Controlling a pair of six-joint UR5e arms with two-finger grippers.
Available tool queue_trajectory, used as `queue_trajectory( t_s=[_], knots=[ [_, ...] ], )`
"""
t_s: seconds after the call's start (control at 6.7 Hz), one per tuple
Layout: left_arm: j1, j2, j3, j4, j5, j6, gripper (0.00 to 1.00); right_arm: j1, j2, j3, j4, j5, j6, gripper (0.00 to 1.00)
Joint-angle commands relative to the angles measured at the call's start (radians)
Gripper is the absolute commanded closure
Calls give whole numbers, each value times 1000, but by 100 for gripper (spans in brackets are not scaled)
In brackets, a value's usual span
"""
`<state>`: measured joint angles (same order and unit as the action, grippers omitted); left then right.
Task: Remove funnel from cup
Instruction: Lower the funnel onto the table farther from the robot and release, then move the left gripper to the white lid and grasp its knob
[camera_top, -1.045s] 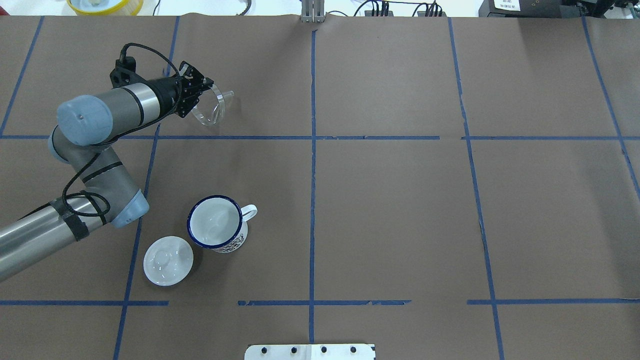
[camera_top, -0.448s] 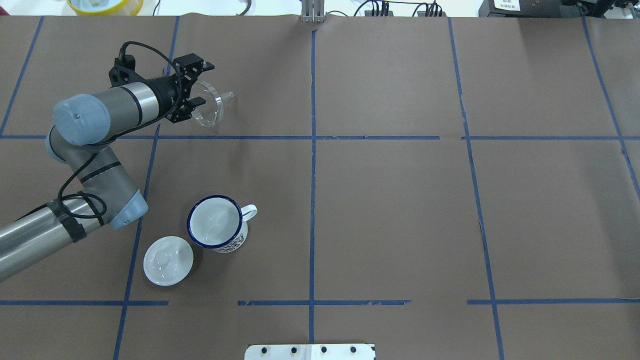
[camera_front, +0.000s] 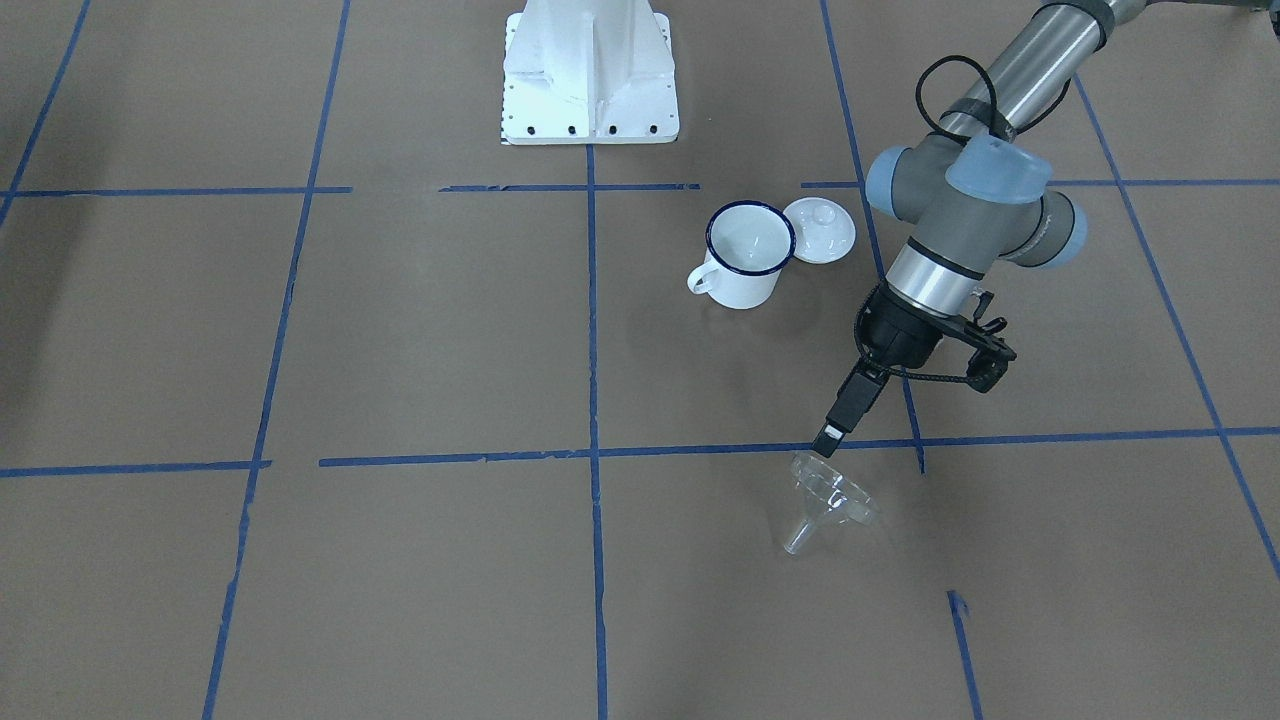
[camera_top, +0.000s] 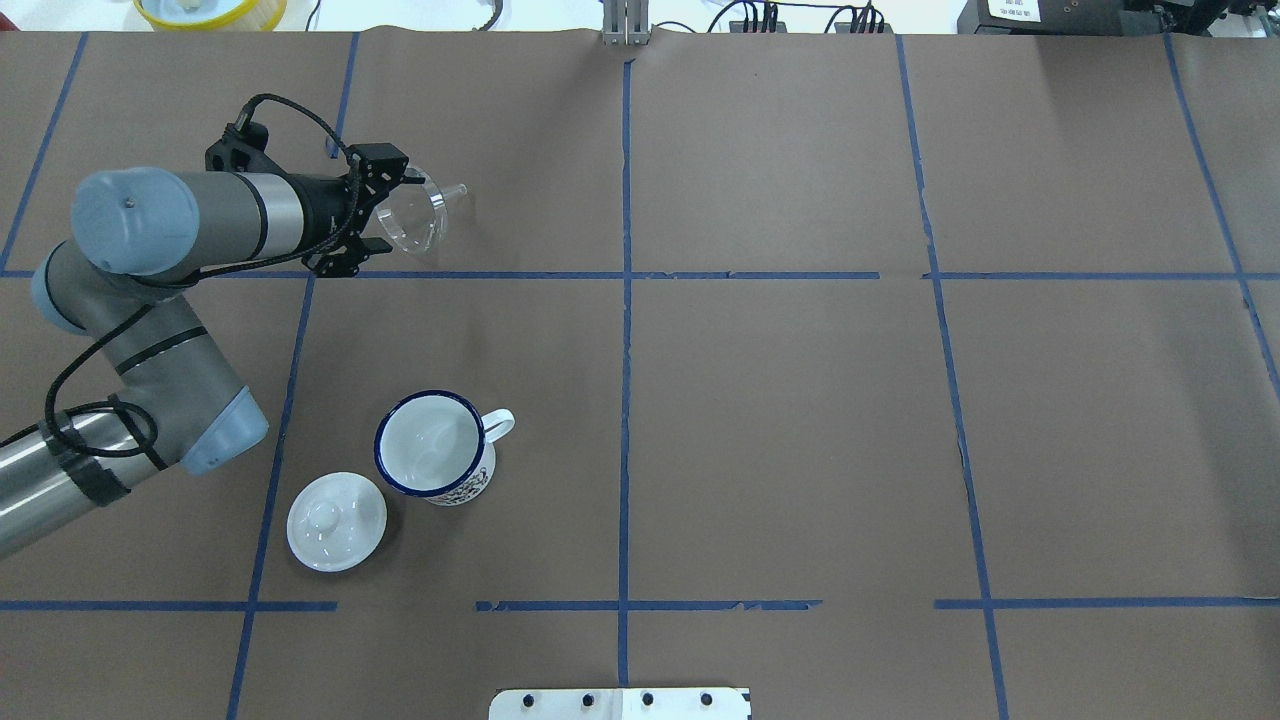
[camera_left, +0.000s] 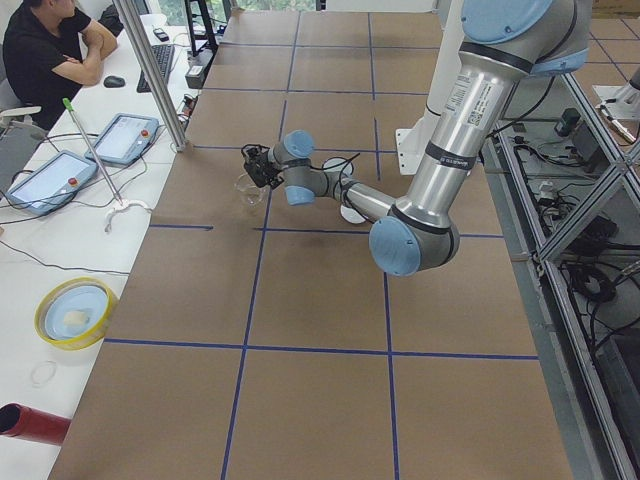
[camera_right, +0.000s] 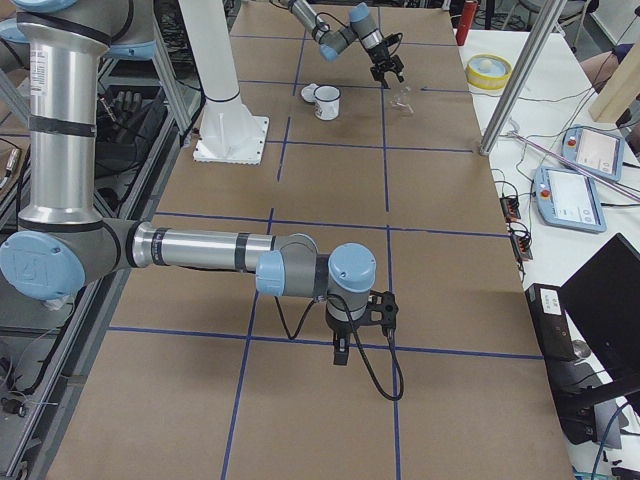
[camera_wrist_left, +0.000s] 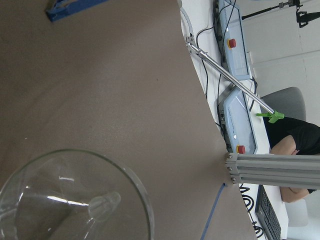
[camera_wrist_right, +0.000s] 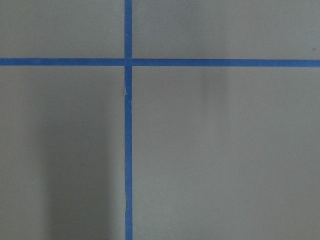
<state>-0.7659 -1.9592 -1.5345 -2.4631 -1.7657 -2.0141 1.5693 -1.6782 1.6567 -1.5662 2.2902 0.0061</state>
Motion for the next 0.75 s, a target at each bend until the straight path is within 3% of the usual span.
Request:
queue_trajectory(
  t_s=[0.0, 0.15, 0.3, 0.45, 0.6],
  knots=[
    [-4, 110, -276, 419, -131, 201, 0, 0, 0, 0, 0, 0, 0, 0],
    [-7, 168, -386, 555, -144, 245, 0, 0, 0, -1, 0, 0, 0, 0],
    [8, 277, -482, 585, -146, 245, 0, 0, 0, 0, 0, 0, 0, 0],
    [87, 372, -559, 587, -140, 244, 0, 0, 0, 0, 0, 0, 0, 0],
    [194, 425, -575, 587, -123, 232, 0, 0, 0, 0, 0, 0, 0, 0]
  ],
)
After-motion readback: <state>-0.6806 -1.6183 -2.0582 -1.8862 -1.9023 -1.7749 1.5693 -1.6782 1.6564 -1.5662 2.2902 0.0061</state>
